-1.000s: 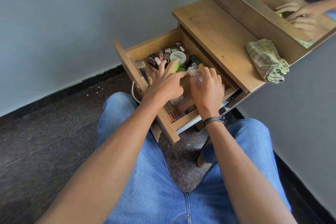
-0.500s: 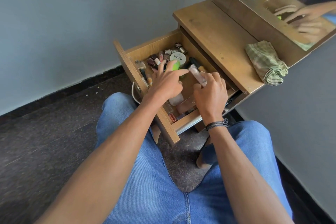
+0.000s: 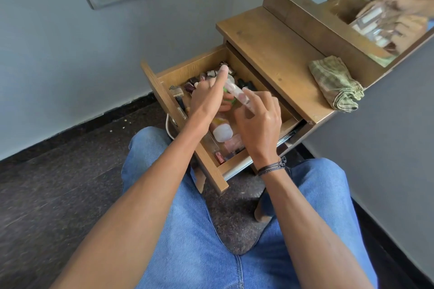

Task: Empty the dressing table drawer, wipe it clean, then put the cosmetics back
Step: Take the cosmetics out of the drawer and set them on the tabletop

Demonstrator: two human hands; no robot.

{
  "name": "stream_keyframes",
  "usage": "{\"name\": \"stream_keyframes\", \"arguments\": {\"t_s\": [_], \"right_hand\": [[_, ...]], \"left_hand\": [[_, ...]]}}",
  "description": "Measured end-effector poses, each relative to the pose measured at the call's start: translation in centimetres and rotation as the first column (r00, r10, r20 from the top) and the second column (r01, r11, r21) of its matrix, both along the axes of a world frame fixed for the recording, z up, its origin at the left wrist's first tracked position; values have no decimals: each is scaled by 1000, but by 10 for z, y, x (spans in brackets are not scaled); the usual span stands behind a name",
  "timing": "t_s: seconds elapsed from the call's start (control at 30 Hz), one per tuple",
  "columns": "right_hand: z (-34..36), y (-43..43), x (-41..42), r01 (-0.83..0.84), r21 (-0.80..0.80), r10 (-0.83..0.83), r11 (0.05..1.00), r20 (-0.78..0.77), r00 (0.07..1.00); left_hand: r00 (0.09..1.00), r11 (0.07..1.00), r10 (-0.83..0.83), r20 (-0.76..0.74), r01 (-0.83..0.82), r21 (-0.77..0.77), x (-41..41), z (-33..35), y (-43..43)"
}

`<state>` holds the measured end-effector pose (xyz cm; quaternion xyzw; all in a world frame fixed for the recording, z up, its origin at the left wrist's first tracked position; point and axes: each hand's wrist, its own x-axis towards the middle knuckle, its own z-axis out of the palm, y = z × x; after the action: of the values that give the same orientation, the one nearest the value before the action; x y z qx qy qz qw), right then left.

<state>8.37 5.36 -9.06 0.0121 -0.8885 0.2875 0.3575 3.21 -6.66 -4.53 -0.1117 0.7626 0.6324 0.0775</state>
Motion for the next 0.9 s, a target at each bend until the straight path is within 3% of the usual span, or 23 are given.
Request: {"name": "stream_keyframes", "arguments": {"t_s": [0.17, 0.27, 0.4, 0.57, 0.7, 0.9], "right_hand": [[-4, -2, -1, -85, 38, 86, 996, -19, 996], [1, 5, -3, -173, 56, 169, 983, 68, 983], [12, 26, -9, -206, -140, 239, 968, 289, 927], [25, 41, -14, -233, -265, 328, 936, 413, 850], [34, 42, -20, -242, -215, 317, 946, 459, 830], [55, 48, -50, -197, -83, 214, 977, 346, 914]], "left_hand": [[998, 992, 57, -32, -53, 110, 1, -7, -1], [993, 974, 113, -35, -103, 203, 2, -5, -4], [987, 911, 159, 11, -151, 385, 2, 5, -9], [976, 854, 211, 47, -207, 478, -3, 4, -13], [972, 803, 227, 55, -219, 555, -6, 4, -13], [961, 679, 272, 49, -228, 698, -31, 13, -3]]}}
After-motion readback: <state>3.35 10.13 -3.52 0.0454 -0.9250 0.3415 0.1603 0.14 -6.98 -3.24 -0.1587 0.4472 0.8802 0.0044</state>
